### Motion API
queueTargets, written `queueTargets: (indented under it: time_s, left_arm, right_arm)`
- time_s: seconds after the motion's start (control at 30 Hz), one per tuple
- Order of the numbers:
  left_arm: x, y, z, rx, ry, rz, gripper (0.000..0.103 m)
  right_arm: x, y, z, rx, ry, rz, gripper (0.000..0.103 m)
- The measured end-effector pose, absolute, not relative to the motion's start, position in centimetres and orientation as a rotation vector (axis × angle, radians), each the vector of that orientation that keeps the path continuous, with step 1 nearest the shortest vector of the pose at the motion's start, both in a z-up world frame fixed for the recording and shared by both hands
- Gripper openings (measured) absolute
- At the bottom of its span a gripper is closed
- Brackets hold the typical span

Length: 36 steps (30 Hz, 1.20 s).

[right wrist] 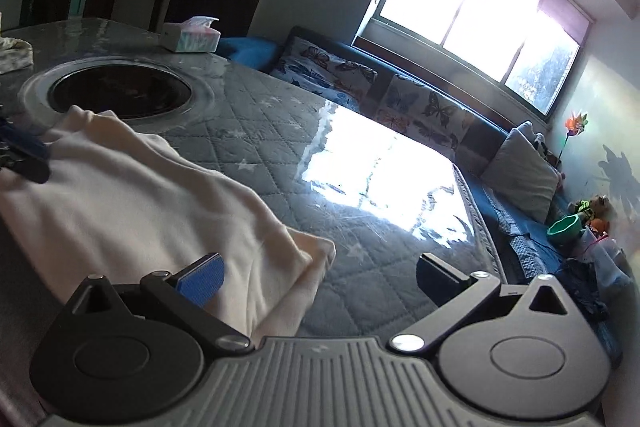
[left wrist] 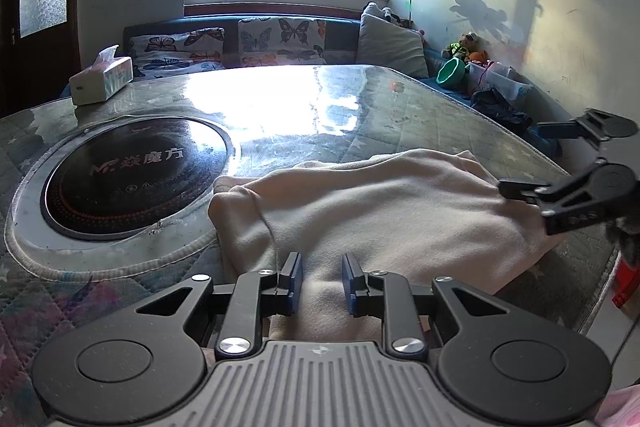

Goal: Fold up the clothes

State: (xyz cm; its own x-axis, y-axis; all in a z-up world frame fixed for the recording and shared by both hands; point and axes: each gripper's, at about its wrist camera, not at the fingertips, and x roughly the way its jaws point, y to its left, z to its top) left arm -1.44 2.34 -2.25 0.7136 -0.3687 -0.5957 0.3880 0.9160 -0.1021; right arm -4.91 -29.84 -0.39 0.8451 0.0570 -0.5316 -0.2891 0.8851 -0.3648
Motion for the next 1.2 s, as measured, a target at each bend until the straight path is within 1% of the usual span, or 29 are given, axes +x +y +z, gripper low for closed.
queueTargets:
  time_s: [0.2,0.37,0.77,0.83,0.87,0.93,1.13,1.2]
  left_arm:
    - [-1.4,2.4,-2.2,0.028,0.656,-0.421,0.024]
    - [-1.3,2.5,-2.2,0.019,0.660,-0.425,0.027]
    - [-1.4,2.8,-2.2,0.009,0.659,-0.429,0.027]
    - [-1.4,2.9,-2.1,-0.002,0.660,-0.431,0.030]
    - [-1.5,3.0,-2.0,-0.005,0.659,-0.431,0.031]
    - [-1.6,3.3,-1.7,-0.009,0.652,-0.426,0.039]
    - [-1.6,5.3,-1.5,-0.069,0.668,-0.382,0.040]
    - [-1.5,5.7,-1.8,-0.080,0.677,-0.369,0.039]
  right_arm:
    - [-3.5,-30.4,-2.0,-0.466,0.586,0.179,0.103]
    - [-2.6,-30.3,-0.7,-0.448,0.567,0.182,0.103]
    - [2.7,-29.9,-2.0,-0.417,0.627,0.174,0.103]
    - [3.4,-29.9,-2.1,-0.414,0.631,0.174,0.103]
    - [3.1,-29.8,-1.7,-0.417,0.619,0.176,0.103]
    - [2.5,-29.7,-0.9,-0.423,0.596,0.187,0.103]
    - [-0.4,-28.1,1.6,-0.412,0.571,0.354,0.102]
    - [-1.7,-26.9,1.9,-0.421,0.574,0.440,0.101]
